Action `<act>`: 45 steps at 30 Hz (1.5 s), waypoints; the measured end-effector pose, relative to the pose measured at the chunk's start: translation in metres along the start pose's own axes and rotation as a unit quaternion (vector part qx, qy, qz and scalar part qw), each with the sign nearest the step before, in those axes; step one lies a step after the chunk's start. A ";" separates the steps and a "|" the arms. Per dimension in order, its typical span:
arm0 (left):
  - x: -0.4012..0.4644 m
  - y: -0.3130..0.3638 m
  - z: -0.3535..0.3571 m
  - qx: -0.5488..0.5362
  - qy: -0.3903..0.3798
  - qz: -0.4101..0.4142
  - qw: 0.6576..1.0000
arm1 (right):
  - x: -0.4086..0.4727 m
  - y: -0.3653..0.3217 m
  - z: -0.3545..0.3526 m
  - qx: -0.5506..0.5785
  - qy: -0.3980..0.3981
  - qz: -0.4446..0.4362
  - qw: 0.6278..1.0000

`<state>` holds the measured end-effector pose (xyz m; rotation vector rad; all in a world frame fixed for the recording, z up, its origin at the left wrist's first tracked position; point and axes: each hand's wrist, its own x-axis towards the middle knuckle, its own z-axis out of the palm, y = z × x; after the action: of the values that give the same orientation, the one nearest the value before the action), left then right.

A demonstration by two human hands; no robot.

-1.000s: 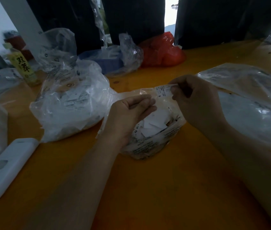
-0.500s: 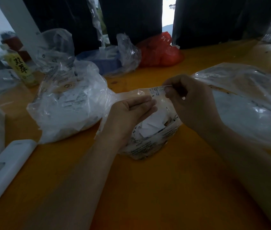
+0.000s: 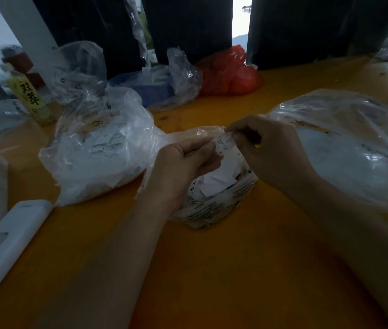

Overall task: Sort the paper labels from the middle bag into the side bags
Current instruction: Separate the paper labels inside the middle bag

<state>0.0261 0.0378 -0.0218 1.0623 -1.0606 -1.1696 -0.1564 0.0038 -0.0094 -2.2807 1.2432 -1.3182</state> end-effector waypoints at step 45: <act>0.002 0.008 -0.007 0.190 0.104 0.132 0.967 | 0.001 -0.001 -0.003 0.086 0.042 0.109 0.989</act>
<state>0.0345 0.0372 -0.0152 1.2634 -1.2432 -0.6387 -0.1580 0.0039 -0.0063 -1.9306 1.3068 -1.3943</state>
